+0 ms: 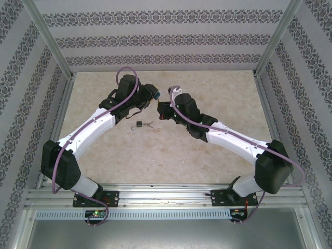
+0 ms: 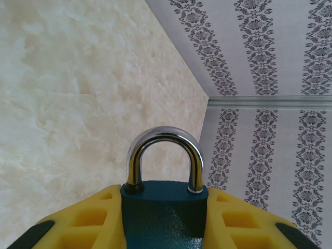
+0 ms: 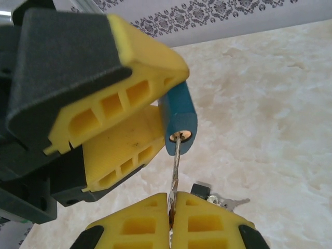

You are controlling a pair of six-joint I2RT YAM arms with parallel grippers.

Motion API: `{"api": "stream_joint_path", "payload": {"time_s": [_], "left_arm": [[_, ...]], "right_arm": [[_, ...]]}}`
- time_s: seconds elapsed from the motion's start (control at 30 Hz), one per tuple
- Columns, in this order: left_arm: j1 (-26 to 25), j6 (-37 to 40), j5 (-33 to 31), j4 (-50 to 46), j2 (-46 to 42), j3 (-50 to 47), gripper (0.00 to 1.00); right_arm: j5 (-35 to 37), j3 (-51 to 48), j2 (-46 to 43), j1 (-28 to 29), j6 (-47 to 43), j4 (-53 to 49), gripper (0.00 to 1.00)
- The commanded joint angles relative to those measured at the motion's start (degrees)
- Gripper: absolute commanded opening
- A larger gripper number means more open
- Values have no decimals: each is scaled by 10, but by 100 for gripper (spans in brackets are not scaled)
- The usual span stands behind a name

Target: Unlock with the key

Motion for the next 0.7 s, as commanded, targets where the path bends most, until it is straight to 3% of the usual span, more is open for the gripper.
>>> {"api": "stream_joint_path", "payload": {"time_s": [0.0, 0.23, 0.37, 0.67], "left_arm": [[-40, 0, 89, -1, -3, 3, 28], [-40, 0, 90, 0, -3, -1, 28], [-40, 1, 90, -1, -3, -4, 28], [-40, 6, 89, -8, -2, -7, 28]], "right_arm": [[-26, -3, -8, 20, -16, 169, 0], [-20, -16, -29, 14, 8, 171, 0], [-52, -19, -46, -16, 50, 151, 0], [-111, 38, -46, -42, 68, 13, 0]]}}
